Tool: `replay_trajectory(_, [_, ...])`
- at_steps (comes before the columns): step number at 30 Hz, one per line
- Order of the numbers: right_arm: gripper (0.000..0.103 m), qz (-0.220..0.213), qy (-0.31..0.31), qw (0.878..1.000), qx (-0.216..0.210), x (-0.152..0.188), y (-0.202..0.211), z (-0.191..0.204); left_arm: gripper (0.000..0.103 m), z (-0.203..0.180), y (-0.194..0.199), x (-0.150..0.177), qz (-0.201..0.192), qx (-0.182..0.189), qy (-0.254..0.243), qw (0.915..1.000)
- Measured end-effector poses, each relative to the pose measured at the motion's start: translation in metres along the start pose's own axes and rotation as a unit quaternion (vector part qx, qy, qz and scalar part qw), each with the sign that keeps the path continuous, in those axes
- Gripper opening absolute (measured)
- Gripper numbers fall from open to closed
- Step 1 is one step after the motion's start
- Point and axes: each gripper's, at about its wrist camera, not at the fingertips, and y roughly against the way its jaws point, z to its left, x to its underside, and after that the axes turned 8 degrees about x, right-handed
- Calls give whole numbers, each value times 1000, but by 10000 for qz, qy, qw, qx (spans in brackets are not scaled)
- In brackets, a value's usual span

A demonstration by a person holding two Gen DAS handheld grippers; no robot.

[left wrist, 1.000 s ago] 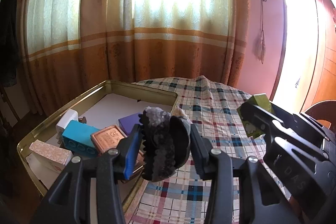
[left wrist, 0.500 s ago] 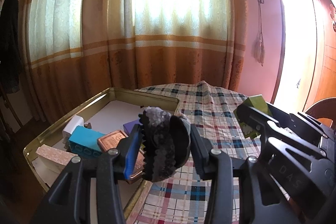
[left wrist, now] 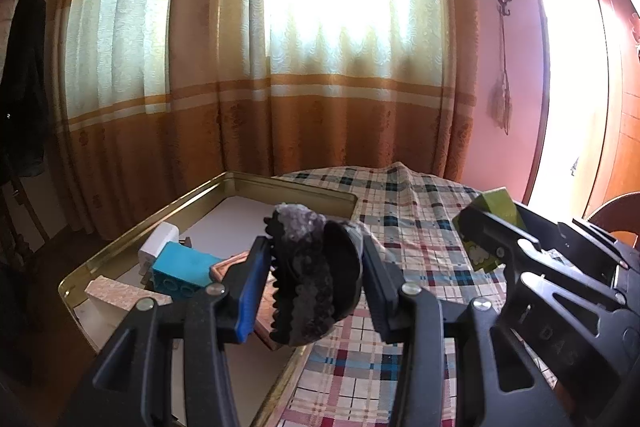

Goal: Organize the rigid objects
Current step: 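Carry the dark object and green block in both grippers toward the tray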

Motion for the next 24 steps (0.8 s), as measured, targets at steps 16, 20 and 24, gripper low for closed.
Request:
replay_trajectory(16, [34,-1,55,9999,-138,2,3,9,44,3,7,1,-145,-48,-7,9999])
replay_trajectory(20, [34,-1,65,9998,-161,2,3,11,44,5,8,0,-170,-62,-2,9998])
replay_trajectory(24, [34,-15,99,9998,-188,3,5,14,44,7,10,0,-194,-67,2,9998])
